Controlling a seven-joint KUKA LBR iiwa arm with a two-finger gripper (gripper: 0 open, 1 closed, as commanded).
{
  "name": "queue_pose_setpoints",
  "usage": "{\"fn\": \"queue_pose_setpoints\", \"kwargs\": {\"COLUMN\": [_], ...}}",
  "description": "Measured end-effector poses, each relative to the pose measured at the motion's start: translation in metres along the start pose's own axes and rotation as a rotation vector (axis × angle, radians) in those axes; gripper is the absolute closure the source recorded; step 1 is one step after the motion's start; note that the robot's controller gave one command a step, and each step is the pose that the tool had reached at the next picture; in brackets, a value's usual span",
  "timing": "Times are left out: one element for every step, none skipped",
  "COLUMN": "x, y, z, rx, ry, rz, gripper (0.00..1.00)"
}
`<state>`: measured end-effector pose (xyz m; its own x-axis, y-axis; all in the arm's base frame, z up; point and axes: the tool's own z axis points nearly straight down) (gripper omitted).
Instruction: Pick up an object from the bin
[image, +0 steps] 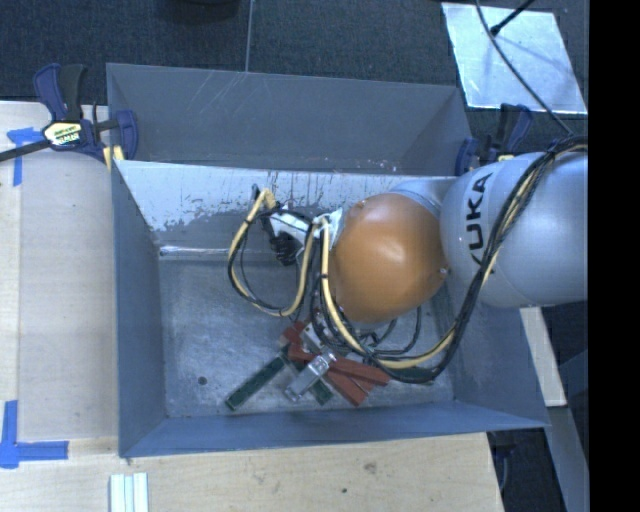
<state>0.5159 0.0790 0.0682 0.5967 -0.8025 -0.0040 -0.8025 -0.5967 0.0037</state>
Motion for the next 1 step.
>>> {"fn": "queue_pose_setpoints", "kwargs": {"x": [0.0004], "y": [-0.0014], "z": [-0.0021], "rx": [0.003], "ry": [0.002], "rz": [0.001], "gripper": [1.0]}}
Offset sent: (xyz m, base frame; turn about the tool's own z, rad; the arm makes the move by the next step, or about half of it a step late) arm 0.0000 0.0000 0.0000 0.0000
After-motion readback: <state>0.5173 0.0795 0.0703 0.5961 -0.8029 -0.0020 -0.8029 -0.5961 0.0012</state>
